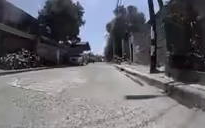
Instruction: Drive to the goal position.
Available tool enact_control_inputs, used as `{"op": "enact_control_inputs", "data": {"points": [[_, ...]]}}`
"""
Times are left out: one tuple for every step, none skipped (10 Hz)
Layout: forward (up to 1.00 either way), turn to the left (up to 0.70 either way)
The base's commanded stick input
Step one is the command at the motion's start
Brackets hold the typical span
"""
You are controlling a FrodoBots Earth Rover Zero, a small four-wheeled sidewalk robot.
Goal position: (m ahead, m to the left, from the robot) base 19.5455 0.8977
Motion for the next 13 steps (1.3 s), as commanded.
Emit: {"op": "enact_control_inputs", "data": {"points": [[1.00,0.01],[1.00,0.01],[1.00,0.01],[1.00,0.01],[1.00,0.01],[1.00,0.01],[1.00,0.01],[1.00,0.01],[1.00,0.01],[1.00,0.01],[1.00,0.01],[1.00,0.01],[1.00,0.01]]}}
